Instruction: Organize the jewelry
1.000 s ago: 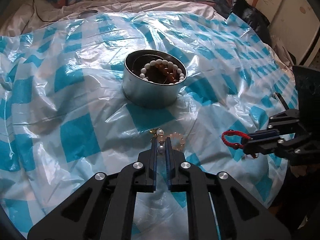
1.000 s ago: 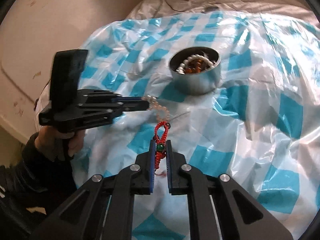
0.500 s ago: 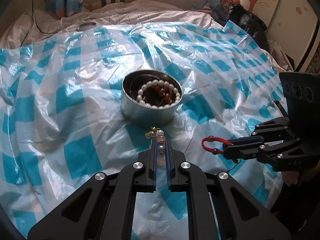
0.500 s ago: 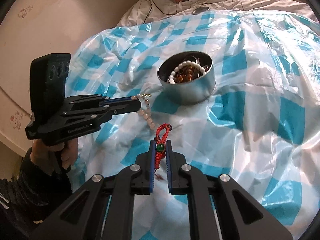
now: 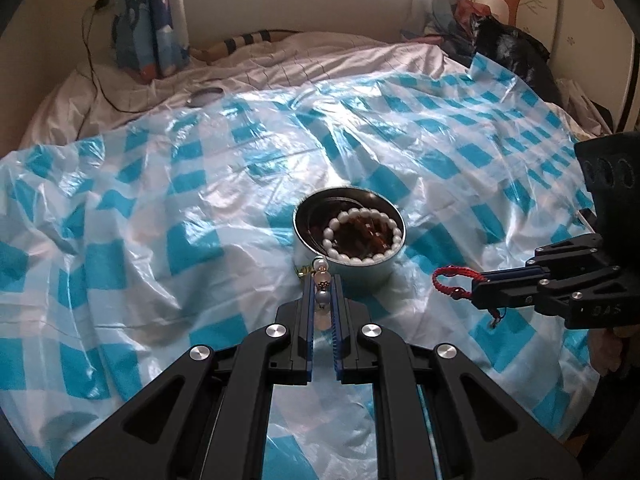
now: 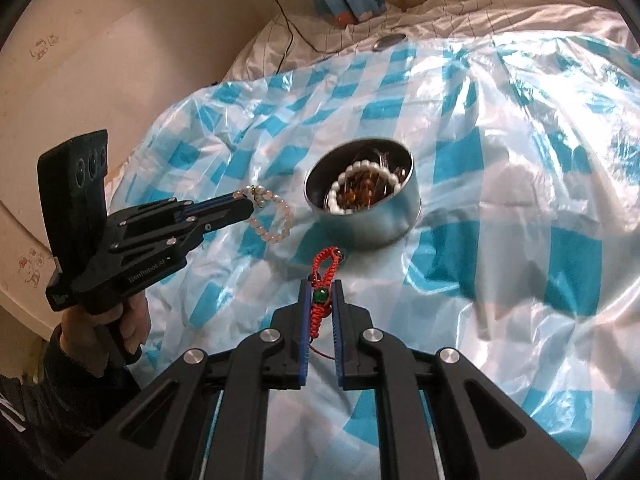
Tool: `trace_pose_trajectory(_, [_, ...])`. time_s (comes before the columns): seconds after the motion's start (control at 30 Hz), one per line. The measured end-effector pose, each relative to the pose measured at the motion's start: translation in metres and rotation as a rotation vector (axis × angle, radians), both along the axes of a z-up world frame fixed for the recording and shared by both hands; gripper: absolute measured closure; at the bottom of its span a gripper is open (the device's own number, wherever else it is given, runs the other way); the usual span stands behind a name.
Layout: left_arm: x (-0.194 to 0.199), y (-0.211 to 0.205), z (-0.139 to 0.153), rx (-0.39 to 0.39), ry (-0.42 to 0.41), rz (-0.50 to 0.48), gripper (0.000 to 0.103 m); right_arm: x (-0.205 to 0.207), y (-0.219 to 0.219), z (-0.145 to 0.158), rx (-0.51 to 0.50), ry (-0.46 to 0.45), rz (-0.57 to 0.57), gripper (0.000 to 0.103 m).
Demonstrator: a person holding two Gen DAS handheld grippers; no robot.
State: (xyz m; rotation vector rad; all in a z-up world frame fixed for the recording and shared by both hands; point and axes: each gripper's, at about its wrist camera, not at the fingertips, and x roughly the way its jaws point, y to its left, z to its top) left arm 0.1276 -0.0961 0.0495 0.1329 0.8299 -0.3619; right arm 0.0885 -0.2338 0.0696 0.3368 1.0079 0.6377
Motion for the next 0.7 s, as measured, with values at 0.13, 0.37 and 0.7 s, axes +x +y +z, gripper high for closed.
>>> trace_pose_trajectory(0.13, [0.003, 0.001, 0.004, 0.001, -0.028, 0.019, 0.096, 0.003, 0.000, 0.008, 0.009, -0.028, -0.013, 0.092])
trace_pose_trajectory(0.37, [0.008, 0.001, 0.010, -0.002, -0.066, 0.041, 0.096, 0.005, 0.002, 0.020, 0.008, -0.080, -0.019, 0.092])
trace_pose_trajectory(0.7, [0.007, 0.004, 0.019, -0.006, -0.127, 0.068, 0.096, 0.008, 0.003, 0.033, 0.018, -0.155, -0.039, 0.092])
